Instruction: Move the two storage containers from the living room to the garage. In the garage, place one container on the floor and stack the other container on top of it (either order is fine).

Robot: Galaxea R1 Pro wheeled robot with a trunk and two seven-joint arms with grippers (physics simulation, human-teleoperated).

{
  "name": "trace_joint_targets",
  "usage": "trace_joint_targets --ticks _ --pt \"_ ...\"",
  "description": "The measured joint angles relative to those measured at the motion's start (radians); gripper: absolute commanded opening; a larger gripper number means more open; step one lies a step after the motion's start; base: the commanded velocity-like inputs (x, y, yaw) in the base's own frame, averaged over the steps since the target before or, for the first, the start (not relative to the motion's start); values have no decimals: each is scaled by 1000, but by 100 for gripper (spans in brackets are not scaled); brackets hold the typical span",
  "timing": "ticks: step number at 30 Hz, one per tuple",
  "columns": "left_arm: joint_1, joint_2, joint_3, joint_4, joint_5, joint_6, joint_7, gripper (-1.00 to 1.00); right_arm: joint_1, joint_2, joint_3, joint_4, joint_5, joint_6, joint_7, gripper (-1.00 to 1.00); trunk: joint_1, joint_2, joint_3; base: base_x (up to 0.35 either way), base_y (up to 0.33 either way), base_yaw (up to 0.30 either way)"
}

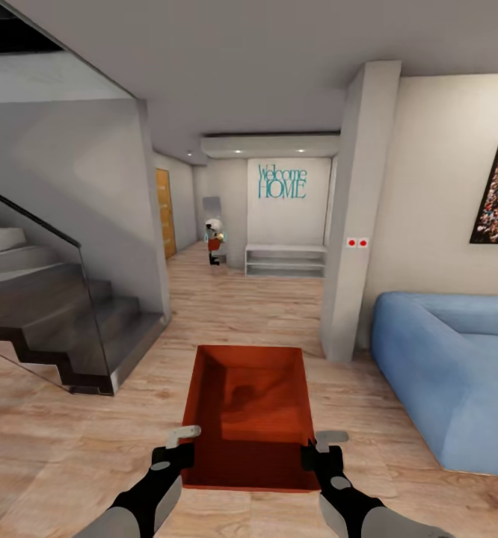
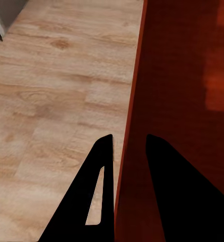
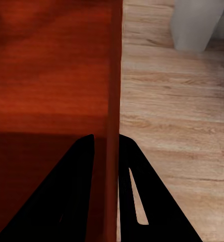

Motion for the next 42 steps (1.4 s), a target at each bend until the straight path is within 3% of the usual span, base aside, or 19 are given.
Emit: trace_joint_targets --ticks 42 --pt "0 0 0 2 0 -1 0 -100 1 0 0 0 -1 0 0 -100 0 0 0 322 0 9"
